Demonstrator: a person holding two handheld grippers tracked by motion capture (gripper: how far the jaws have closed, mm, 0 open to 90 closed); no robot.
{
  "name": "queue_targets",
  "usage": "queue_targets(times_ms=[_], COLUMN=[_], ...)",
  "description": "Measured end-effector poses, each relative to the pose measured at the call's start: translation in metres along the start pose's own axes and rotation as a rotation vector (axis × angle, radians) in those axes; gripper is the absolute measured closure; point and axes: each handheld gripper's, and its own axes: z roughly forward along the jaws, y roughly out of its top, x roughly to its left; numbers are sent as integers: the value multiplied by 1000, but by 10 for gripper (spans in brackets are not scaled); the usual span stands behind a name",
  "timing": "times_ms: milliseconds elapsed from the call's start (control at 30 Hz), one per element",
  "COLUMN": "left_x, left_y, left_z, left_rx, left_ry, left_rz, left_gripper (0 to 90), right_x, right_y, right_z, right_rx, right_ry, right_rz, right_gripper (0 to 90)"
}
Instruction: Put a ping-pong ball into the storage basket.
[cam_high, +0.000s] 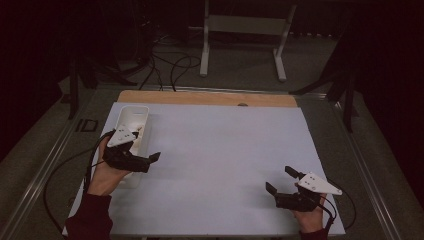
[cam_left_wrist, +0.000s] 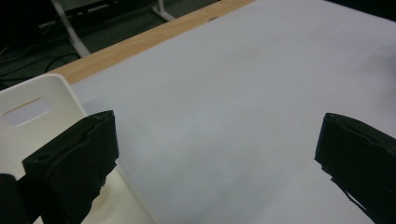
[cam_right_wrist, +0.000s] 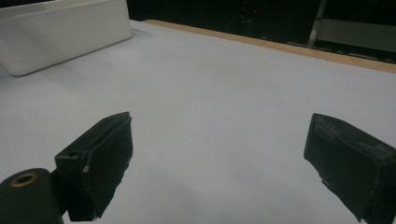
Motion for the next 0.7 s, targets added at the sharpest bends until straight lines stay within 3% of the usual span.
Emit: queue_targets(times_ms=[100, 133, 200, 700], left_x=[-3, -8, -11, -28], left_y=[-2, -6, -9, -34], left_z=[-1, -2, -2, 1], left_rx=[-21, -56, -76, -157], left_ry=[-5, -15, -28, -58], left_rz=[-3, -10, -13, -5], left_gripper=[1, 1, 1, 1], right_x=[0, 0, 0, 0], right_y=[0, 0, 0, 0], right_z=[0, 0, 0, 1], right_rx=[0, 0, -1, 0], right_ry=[0, 0, 1, 2], right_rz=[-1, -1, 0, -2], right_gripper=[78, 78, 78, 78])
